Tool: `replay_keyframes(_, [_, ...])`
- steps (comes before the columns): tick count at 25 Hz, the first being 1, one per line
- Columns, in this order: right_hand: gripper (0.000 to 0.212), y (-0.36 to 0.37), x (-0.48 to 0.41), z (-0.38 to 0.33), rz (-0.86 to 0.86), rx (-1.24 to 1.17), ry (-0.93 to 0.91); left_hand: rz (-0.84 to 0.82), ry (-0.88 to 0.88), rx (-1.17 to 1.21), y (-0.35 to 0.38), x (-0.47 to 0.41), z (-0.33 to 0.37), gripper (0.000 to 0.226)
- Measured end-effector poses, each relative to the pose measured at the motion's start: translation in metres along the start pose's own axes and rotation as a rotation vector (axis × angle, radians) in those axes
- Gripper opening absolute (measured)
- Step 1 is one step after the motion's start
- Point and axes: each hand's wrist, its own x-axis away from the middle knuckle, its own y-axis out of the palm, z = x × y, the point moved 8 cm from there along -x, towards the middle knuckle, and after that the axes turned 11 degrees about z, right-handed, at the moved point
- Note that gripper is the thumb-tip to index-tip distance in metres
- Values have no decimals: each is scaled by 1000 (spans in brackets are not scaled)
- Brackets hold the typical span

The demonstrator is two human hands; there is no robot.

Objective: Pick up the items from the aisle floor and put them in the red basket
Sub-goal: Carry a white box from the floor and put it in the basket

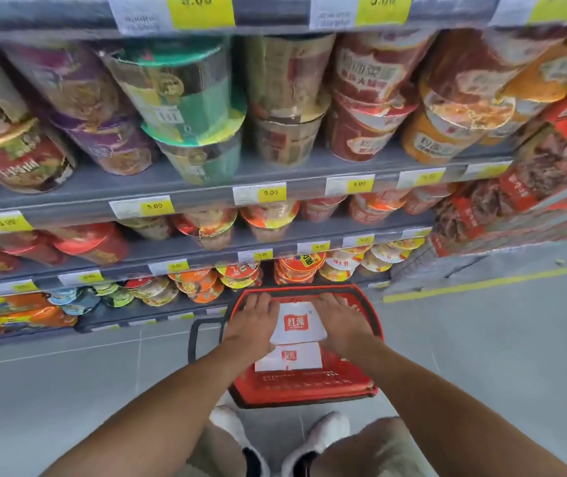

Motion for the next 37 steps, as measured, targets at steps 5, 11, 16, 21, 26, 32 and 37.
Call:
replay_keyframes(5, [106, 107, -53, 19, -32, 22, 7, -4, 5, -29, 111, -49, -9, 93])
replay_keyframes(11, [97, 215, -99, 34, -78, 38, 13, -47, -30, -35, 226, -83, -20, 95])
replay_keyframes(16, [106, 236, -114, 43, -41, -24, 57, -36, -55, -24, 244, -95, -22, 94])
replay_keyframes(21, [110, 195, -90, 33, -133, -1, 110, -118, -63, -45, 198, -76, -17, 102])
replay_keyframes(26, [109, 77, -39, 21, -132, -36, 117, -123, -73, -34, 81, -34, -11, 102])
replay_keyframes(32, [110, -91, 25, -4, -45, -118, 137, -95, -66, 45, -82, 19, -10, 103])
replay_keyframes(37, [116, -172, 58, -25, -12, -149, 165, -47, -84, 93, -173, 53, -24, 108])
